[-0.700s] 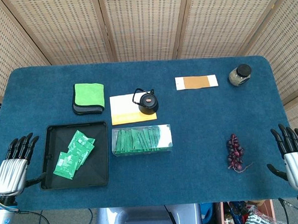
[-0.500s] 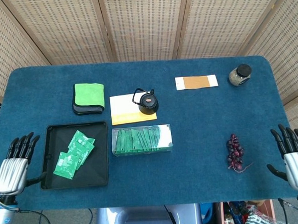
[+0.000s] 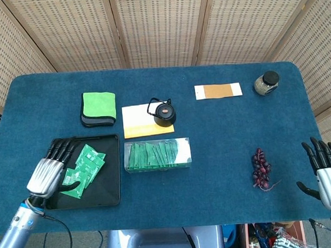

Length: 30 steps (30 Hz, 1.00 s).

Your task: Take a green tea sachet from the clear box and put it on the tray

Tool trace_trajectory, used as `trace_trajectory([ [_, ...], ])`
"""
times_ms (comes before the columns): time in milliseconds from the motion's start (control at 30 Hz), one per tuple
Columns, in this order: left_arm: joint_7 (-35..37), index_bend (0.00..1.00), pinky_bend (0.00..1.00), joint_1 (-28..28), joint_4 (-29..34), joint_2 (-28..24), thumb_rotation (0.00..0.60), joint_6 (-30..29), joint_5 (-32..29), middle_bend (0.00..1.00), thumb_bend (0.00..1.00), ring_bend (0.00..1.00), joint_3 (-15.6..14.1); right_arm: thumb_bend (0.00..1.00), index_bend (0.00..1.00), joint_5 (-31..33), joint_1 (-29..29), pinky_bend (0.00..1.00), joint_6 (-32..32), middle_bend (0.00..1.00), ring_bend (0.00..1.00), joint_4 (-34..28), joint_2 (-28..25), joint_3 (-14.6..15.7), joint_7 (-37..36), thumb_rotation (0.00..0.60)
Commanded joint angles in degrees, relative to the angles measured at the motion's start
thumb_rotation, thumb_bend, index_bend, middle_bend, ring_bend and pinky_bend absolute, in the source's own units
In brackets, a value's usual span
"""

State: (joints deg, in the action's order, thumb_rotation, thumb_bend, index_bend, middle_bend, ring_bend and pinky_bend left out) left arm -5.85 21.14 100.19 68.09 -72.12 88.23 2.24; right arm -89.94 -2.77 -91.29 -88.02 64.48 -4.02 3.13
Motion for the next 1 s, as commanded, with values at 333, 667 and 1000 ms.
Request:
trace_trajectory([
  [333,-2.95,0.0,0.0,18.4,-3.39,8.95,0.6,21.52,-7.38,0.0,0.06,0.0,8.75,0.0,0.0,2.1,-0.25,0.0,1.46,0.0,0.0,0.53,-0.25,-0.71,-1.46,0.6],
  [667,-6.59,0.0,0.0,23.37,-6.9,14.24,0.6,25.34,-14.4,0.0,0.06,0.0,10.78,0.0,0.0,3.54,-0.59,0.0,2.8,0.0,0.0,0.99,-0.4,-1.15,-2.33,0.6],
  [1000,-6.75,0.0,0.0,26.36,-8.37,16.98,0.6,27.14,-18.47,0.0,0.06,0.0,11.59,0.0,0.0,4.04,-0.59,0.0,3.11,0.0,0.0,1.01,-0.56,-1.31,-2.8,0.6],
])
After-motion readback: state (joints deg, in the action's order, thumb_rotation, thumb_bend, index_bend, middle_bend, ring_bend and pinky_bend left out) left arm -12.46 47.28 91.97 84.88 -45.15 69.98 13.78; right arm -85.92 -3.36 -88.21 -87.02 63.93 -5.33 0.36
